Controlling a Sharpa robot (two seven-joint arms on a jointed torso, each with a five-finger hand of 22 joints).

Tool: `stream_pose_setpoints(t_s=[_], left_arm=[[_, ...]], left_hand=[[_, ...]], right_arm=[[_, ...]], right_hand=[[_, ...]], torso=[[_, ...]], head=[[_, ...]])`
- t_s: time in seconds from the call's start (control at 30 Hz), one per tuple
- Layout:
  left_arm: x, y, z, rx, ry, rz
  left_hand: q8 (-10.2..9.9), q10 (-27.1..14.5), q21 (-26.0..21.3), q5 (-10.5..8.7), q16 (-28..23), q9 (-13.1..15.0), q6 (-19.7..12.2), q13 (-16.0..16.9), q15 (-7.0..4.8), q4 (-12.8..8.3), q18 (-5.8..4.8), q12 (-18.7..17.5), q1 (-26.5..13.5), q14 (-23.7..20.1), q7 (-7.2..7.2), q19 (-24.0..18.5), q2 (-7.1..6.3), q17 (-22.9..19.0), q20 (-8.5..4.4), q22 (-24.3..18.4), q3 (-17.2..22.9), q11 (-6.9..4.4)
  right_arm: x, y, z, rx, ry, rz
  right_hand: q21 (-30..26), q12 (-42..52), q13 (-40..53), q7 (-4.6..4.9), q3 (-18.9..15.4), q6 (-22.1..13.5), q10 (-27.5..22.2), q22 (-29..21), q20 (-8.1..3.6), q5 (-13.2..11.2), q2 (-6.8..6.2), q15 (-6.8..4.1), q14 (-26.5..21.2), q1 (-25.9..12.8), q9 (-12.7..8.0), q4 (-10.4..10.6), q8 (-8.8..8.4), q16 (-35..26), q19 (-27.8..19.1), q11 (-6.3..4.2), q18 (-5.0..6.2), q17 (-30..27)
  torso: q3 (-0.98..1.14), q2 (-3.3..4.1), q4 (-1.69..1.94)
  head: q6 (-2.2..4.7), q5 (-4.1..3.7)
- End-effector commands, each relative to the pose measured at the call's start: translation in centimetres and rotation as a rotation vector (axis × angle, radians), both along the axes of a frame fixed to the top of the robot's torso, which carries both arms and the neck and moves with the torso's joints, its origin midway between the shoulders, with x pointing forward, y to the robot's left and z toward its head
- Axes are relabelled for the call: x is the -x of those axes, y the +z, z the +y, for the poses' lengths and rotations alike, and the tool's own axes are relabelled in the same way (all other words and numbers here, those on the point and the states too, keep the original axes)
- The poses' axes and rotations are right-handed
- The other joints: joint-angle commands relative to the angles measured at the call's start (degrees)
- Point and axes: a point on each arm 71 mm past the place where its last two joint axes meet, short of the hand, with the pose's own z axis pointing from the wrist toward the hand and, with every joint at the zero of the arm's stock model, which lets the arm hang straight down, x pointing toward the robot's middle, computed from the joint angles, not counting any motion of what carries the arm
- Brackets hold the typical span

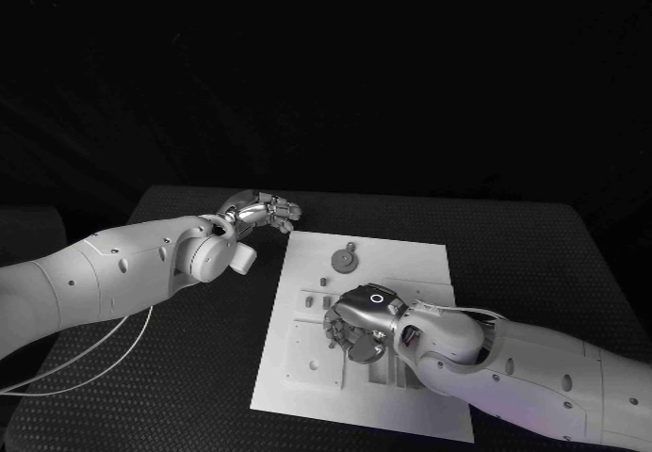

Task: Assemble the parts on the task board

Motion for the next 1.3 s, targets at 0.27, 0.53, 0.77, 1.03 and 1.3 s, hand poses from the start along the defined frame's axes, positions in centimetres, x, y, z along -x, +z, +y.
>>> stream_pose_setpoints(t_s=[0.27,0.53,0.77,1.03,1.3], left_arm=[[0.02,0.09,-0.1,0.011,-0.01,-0.001],[0.02,0.08,-0.08,0.011,-0.01,-0.001],[0.01,0.07,-0.08,0.011,-0.01,0.0],[0.01,0.07,-0.05,0.011,-0.01,0.0],[0.03,0.07,-0.01,0.011,-0.01,0.001]], left_hand=[[0.24,-0.07,-0.26,-0.06,-0.36,-0.07,-0.08,-0.06,0.11,0.05,0.82,0.07,-0.18,0.42,0.21,0.52,0.54,0.12,-0.04,-0.07,-0.35,0.43],[0.24,-0.09,-0.28,-0.07,-0.4,-0.08,-0.11,-0.07,0.11,0.06,0.82,0.06,-0.19,0.42,0.23,0.52,0.55,0.14,-0.04,-0.08,-0.35,0.44],[0.24,-0.1,-0.3,-0.06,-0.44,-0.1,-0.13,-0.08,0.11,0.07,0.82,0.05,-0.19,0.42,0.23,0.53,0.57,0.16,-0.04,-0.08,-0.34,0.44],[0.25,-0.11,-0.32,-0.06,-0.47,-0.11,-0.14,-0.09,0.12,0.08,0.81,0.04,-0.18,0.41,0.24,0.53,0.58,0.18,-0.04,-0.09,-0.33,0.45],[0.26,-0.13,-0.35,-0.06,-0.52,-0.12,-0.16,-0.1,0.12,0.06,0.81,0.04,-0.16,0.4,0.24,0.53,0.58,0.21,-0.04,-0.09,-0.32,0.46]], right_arm=[[0.19,-0.22,-0.12,0.022,0.016,0.006],[0.1,-0.12,-0.19,0.013,0.006,-0.01],[0.11,0.19,-0.19,-0.02,-0.003,-0.029],[0.24,0.29,-0.35,-0.026,-0.006,-0.024],[0.56,0.31,-0.6,0.007,0.005,-0.035]], right_hand=[[0.19,-0.39,0.12,0.0,-0.39,0.33,0.38,0.1,-0.3,0.44,0.55,-0.05,0.24,-0.1,0.12,-0.05,0.38,-0.35,0.24,0.03,0.35,0.09],[0.2,-0.42,0.15,0.0,-0.44,0.33,0.41,0.1,-0.3,0.49,0.56,-0.06,0.25,-0.12,0.16,-0.08,0.38,-0.36,0.23,0.02,0.35,0.12],[0.21,-0.44,0.18,-0.02,-0.47,0.36,0.46,0.11,-0.32,0.55,0.53,-0.07,0.27,-0.09,0.2,-0.11,0.38,-0.36,0.23,0.0,0.35,0.15],[0.24,-0.47,0.23,-0.04,-0.51,0.41,0.54,0.13,-0.34,0.63,0.48,-0.1,0.34,-0.08,0.26,-0.11,0.4,-0.36,0.28,-0.02,0.35,0.2],[0.26,-0.5,0.25,-0.05,-0.53,0.43,0.57,0.13,-0.35,0.68,0.45,-0.11,0.37,-0.07,0.3,-0.11,0.39,-0.37,0.31,-0.03,0.35,0.22]], torso=[[0.04,0.0,-0.02],[0.02,-0.01,0.01],[0.02,0.0,0.04],[-0.01,0.01,0.03],[-0.03,-0.02,0.0]], head=[[-0.18,0.07],[-0.07,-0.01],[-0.02,-0.1],[-0.08,-0.02],[-0.13,-0.02]])
